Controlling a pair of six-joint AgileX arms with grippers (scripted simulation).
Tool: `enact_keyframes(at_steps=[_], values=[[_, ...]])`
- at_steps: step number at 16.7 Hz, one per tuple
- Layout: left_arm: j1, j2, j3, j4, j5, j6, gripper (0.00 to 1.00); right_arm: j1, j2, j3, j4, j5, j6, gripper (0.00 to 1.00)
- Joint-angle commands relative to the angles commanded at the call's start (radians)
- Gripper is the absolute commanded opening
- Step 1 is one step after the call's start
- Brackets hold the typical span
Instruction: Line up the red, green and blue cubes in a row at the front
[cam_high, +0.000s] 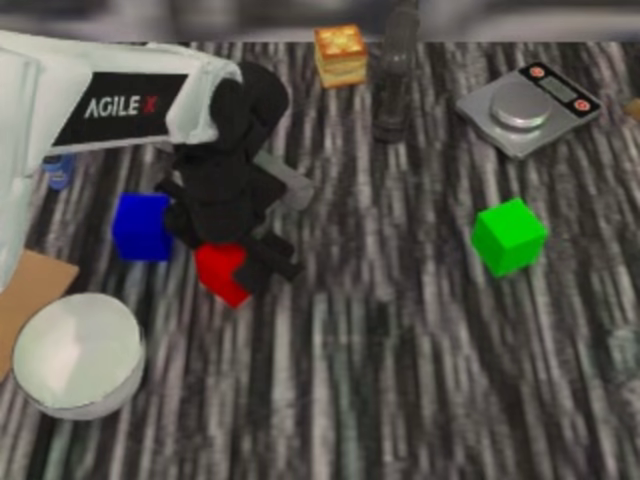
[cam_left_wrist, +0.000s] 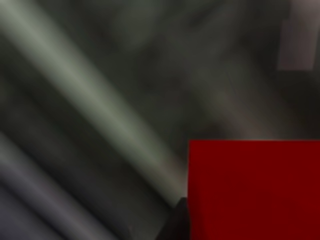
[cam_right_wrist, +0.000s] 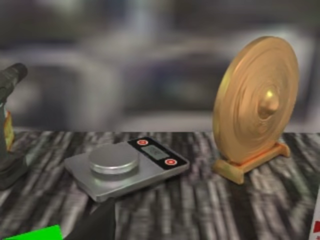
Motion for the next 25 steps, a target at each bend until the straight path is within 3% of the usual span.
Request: enact_keyframes(at_steps=[4, 10, 17, 21, 25], values=[[0.000, -0.028, 0.023, -0.026, 0.005, -0.001, 0.00, 0.000, 0.000, 0.000, 0.000, 0.000, 0.000, 1.00], [0.017, -0.097, 0.149, -0.231, 0.005, -0.005, 0.00, 0.000, 0.000, 0.000, 0.000, 0.000, 0.000, 1.00], [0.008, -0.108, 0.153, -0.243, 0.004, -0.017, 0.00, 0.000, 0.000, 0.000, 0.000, 0.000, 0.000, 1.00], [-0.046, -0.164, 0.089, -0.235, -0.001, -0.167, 0.00, 0.000, 0.000, 0.000, 0.000, 0.000, 0.000, 1.00], [-0.133, -0.269, -0.043, -0.222, -0.007, -0.448, 0.00, 0.000, 0.000, 0.000, 0.000, 0.000, 0.000, 1.00]])
